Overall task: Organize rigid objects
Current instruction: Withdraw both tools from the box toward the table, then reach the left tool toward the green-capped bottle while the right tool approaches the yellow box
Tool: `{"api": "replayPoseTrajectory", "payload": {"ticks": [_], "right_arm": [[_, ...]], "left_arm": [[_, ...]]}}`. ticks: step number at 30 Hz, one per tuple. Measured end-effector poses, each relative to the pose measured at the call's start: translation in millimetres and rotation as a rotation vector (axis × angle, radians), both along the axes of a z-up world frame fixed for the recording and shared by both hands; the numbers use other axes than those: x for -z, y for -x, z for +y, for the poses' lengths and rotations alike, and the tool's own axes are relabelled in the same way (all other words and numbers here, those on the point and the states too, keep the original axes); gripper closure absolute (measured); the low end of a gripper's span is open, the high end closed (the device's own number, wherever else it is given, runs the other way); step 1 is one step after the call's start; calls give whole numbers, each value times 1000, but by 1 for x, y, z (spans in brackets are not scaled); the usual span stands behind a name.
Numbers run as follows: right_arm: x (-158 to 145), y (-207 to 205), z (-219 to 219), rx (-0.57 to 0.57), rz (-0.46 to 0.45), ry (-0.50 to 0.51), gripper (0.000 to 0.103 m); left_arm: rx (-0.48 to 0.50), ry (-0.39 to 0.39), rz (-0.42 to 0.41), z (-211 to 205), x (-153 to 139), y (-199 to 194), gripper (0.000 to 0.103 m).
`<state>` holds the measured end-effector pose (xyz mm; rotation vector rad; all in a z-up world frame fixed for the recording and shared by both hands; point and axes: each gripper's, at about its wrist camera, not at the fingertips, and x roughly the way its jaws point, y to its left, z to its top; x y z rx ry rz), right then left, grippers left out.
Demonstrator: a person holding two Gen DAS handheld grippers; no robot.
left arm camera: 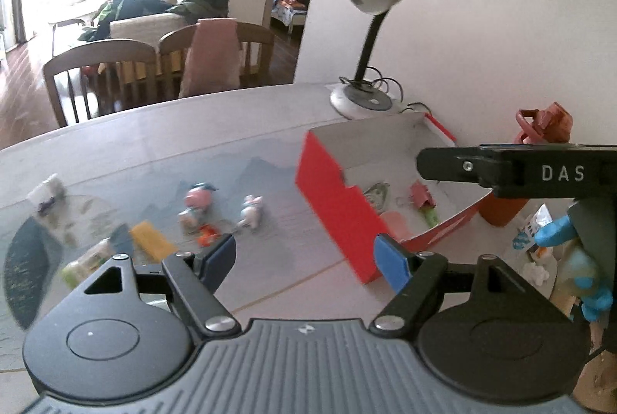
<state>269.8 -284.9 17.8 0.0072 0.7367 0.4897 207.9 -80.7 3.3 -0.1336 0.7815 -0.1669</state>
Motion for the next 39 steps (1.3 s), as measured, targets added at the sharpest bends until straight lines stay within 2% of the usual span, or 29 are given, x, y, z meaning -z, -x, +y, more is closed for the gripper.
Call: {"api": "replayPoseTrajectory", "payload": {"ticks": [1,9,15,16,17,20,27,30,33,39], "right_arm": [[1,4,5,-6,-4,-3,8],[8,33,39,-64,-37,-27,8],[15,45,61,-141,-51,-21,8],[17,46,65,-153,-51,-19,8],[19,47,70,-167,-51,-14,8],[24,51,84,-202,-46,2,8],[44,44,117,-263,-36,35,9],[56,34,131,-285,-47,57,9],[71,21,143,-302,-38,83,11],[109,-12,171,-327,-3,124,15]], "left_arm": [[-7,-3,-1,7,-1,6,18],[-61,16,-31,69,-5,48,14],[-105,41,-41,104,0,62,12],[-114,45,-43,108,1,62,10],[-126,48,-47,113,2,63,0],[-160,61,-63,124,6,64,0],[-182,27,-21,144,27,50,0],[-197,48,10,155,43,36,0],[-205,56,17,164,58,23,0],[-217,23,42,177,93,-13,0]]}}
